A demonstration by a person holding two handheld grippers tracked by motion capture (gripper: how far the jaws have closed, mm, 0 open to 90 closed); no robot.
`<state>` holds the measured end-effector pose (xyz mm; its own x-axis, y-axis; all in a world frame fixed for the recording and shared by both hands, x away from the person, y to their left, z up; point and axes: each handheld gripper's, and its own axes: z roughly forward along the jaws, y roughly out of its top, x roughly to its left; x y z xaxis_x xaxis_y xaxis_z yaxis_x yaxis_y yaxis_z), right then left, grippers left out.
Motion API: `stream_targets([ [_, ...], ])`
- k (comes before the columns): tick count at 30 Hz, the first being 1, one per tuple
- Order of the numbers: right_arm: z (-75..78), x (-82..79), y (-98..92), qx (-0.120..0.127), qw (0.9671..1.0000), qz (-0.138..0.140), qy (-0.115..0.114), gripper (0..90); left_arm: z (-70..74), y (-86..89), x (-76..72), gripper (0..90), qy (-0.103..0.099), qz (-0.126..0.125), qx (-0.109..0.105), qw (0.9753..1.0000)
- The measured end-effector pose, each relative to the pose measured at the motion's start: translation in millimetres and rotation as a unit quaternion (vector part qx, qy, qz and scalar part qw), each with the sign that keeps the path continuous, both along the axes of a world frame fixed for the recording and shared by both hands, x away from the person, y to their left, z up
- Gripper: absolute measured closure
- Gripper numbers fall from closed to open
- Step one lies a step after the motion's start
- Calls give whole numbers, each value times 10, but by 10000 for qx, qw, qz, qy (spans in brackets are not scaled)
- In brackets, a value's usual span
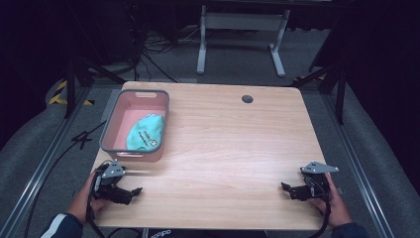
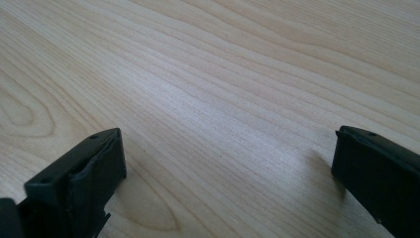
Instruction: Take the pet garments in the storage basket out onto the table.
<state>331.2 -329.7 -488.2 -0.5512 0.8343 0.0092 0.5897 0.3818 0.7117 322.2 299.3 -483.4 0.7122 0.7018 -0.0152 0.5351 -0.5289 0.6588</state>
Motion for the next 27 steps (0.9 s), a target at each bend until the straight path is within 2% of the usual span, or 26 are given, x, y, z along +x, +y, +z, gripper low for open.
stream_targets([
  [6,0,-2,-3,0,10000,-3,4,6,-2,0,0,0,0,-4,-6,10000],
  [10,1,1,-5,-1,10000,13,9,6,-3,-1,-29,0,-21,94,-8,10000],
  [13,1,2,-5,-2,10000,17,6,6,2,16,-42,1,-15,42,17,10000],
  [17,1,4,-5,-5,10000,23,-1,6,49,30,-29,5,187,-86,215,9996],
  [19,0,4,-5,-4,10000,23,-1,6,68,27,-31,11,218,-116,281,9993],
  [21,0,5,-5,-2,10000,24,1,6,95,20,-48,68,258,-154,292,9991],
  [23,0,5,-4,1,10000,25,2,6,161,9,-65,196,248,-233,410,9986],
  [26,0,5,-4,2,10000,26,0,6,215,-8,-80,161,220,-246,381,9987],
  [27,0,5,-4,1,10000,24,3,5,253,-8,-85,161,210,-317,412,9984],
])
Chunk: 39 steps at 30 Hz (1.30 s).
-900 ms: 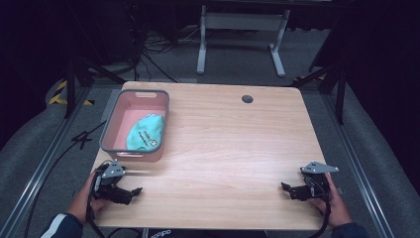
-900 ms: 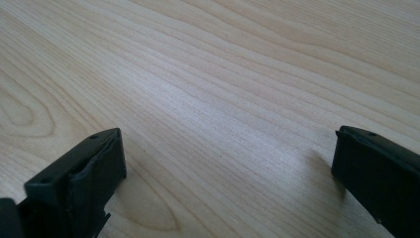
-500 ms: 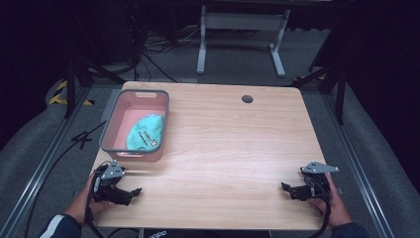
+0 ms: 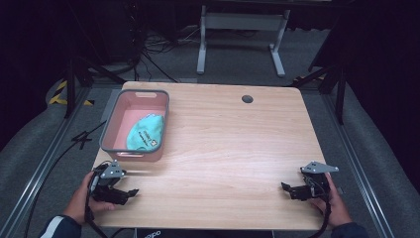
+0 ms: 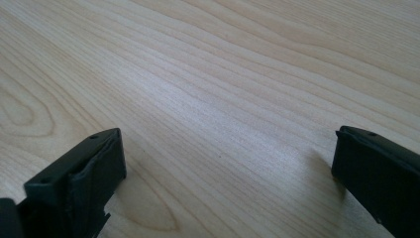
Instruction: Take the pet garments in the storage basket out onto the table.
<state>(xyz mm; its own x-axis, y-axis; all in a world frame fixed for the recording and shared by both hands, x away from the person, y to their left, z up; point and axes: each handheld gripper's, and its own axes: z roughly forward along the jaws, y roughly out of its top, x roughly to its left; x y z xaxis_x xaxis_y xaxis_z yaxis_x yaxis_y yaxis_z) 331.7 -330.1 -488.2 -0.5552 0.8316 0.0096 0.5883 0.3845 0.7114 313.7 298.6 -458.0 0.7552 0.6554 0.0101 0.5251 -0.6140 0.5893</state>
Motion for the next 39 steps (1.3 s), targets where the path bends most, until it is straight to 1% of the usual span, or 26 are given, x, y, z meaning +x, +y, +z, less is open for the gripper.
stream_targets([
  [1,0,0,0,-2,10000,1,-4,6,22,1,-7,182,-39,-8,-11,10000],
  [3,0,0,0,-1,10000,0,-1,6,72,9,-16,180,-71,39,-54,10000],
  [4,0,0,0,1,10000,1,0,6,118,27,-21,179,-151,58,-80,9998],
  [5,0,0,0,1,10000,1,0,6,118,27,-21,179,-151,58,-80,9998],
  [7,0,0,0,-2,10000,0,-4,6,164,41,-28,180,-184,63,-128,9997],
  [8,0,0,0,-2,10000,0,-4,5,220,49,-39,179,-225,44,-110,9997],
  [9,0,0,0,-1,10000,1,-4,6,220,49,-39,179,-225,44,-110,9997],
  [10,0,0,0,-3,10000,1,-4,6,282,58,-55,180,-312,72,-149,9994],
  [11,0,0,0,-1,10000,0,0,6,282,58,-55,180,-312,72,-149,9994],
  [13,0,0,0,-2,10000,1,-4,6,346,66,-63,180,-422,155,-134,9989],
  [14,0,0,0,-3,10000,1,-4,6,377,69,-65,180,-440,169,-190,9987],
  [17,0,0,0,-3,10000,0,0,6,456,69,-61,180,-519,229,-165,9983],
  [18,0,0,0,-2,10000,2,-3,6,479,68,-57,180,-525,233,-191,9982],
  [21,0,0,0,-2,10000,1,-1,6,537,67,-37,180,-562,293,-232,9977],
  [22,0,0,0,0,10000,1,-1,6,566,70,-23,180,-625,312,-211,9973],
  [23,0,0,0,-2,10000,0,-3,6,591,65,-13,180,-656,348,-253,9969],
  [24,0,0,0,-2,10000,1,-4,6,611,62,1,180,-699,322,-264,9967],
  [27,0,0,0,-2,10000,1,-5,6,654,48,27,180,-692,338,-290,9966],
  [29,0,0,0,0,10000,1,0,6,702,27,59,179,-728,266,-248,9967],
  [31,0,0,0,-3,10000,1,-4,6,752,12,79,180,-796,239,-186,9964],
  [32,0,0,0,-1,10000,2,-3,6,780,6,89,180,-781,248,-273,9963],
  [33,0,0,0,-2,10000,1,-4,6,812,8,109,180,-793,208,-282,9962],
  [34,1,0,-1,-5,10000,4,1,6,869,2,148,179,-847,216,-244,9959],
  [35,1,0,-1,-5,10000,4,1,6,869,2,148,178,-847,216,-244,9959],
  [36,0,0,0,-3,10000,2,-5,6,907,-7,177,178,-858,190,-234,9959],
  [39,0,0,0,-4,10000,0,-4,6,954,-32,227,178,-854,208,-216,9959],
])
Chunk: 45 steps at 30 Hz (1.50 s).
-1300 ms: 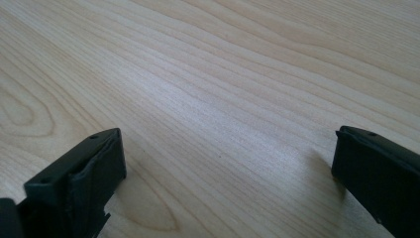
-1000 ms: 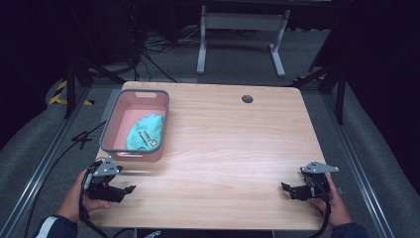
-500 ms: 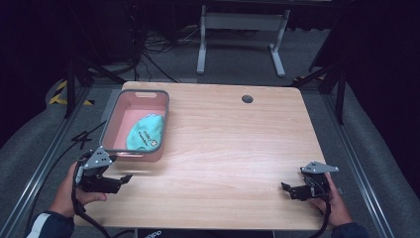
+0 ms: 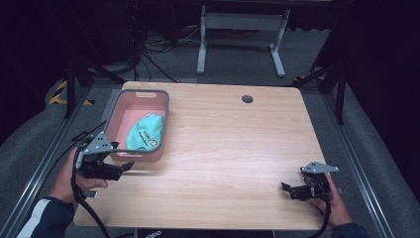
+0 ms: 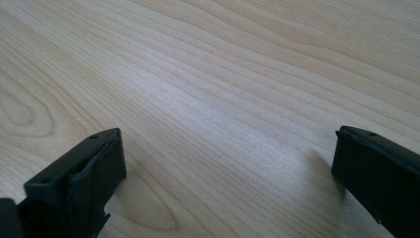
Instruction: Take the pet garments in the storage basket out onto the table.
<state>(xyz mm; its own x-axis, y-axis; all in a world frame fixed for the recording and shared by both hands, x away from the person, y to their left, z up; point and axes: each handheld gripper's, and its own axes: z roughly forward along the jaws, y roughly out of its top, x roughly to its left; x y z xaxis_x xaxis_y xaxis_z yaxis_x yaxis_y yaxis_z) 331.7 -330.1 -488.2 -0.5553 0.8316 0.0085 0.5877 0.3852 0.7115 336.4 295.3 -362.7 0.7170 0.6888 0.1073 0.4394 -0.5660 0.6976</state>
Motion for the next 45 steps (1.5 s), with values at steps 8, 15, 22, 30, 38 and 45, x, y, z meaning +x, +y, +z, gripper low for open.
stream_targets([
  [8,0,0,1,3,10000,0,4,6,101,-50,253,183,-5,89,120,9999],
  [15,0,0,0,0,10000,0,1,6,90,-66,568,179,173,283,194,9993],
  [22,0,-5,3,0,10000,-30,5,6,75,-129,856,188,343,357,178,9986],
  [30,0,-5,3,0,10000,-30,4,6,-58,-300,1141,194,688,356,714,9944],
  [38,0,-5,3,-1,10000,-28,3,6,-286,-430,1364,194,1100,365,1175,9863],
  [45,0,-5,3,1,10000,-30,4,6,-351,-483,1551,194,1418,396,1297,9806],
])
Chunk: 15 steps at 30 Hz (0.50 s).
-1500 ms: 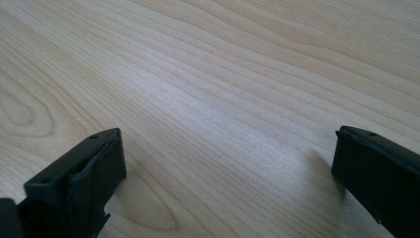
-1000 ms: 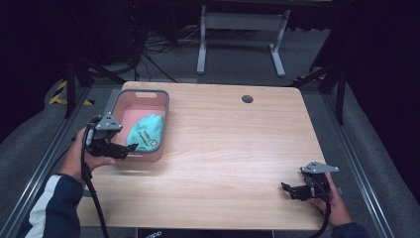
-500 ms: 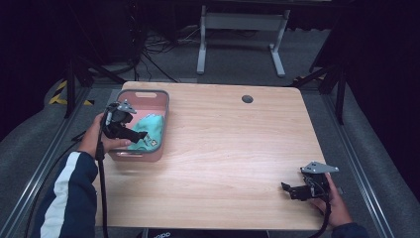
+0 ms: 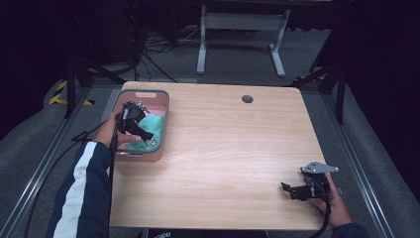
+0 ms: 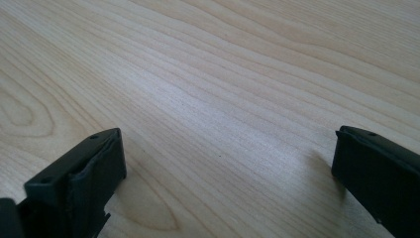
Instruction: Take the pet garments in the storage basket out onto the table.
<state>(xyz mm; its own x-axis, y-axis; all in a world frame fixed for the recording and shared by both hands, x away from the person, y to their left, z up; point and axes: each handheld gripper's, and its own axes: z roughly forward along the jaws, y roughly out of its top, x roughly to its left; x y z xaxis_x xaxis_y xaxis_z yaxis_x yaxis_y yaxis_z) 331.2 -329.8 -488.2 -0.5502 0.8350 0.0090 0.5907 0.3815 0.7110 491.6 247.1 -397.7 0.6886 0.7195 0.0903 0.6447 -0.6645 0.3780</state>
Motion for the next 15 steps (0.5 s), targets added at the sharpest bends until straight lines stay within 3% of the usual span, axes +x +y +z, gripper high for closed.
stream_targets([
  [6,0,0,0,-1,10000,0,-2,6,-143,-42,151,196,423,64,212,9989],
  [10,0,0,0,0,10000,1,-1,6,-333,-67,229,191,1024,131,650,9925],
  [11,0,0,0,1,10000,1,-1,6,-366,-49,253,159,1139,261,605,9913],
  [15,-1,0,0,-1,10000,0,-1,6,-377,-35,266,167,1248,317,514,9903],
])
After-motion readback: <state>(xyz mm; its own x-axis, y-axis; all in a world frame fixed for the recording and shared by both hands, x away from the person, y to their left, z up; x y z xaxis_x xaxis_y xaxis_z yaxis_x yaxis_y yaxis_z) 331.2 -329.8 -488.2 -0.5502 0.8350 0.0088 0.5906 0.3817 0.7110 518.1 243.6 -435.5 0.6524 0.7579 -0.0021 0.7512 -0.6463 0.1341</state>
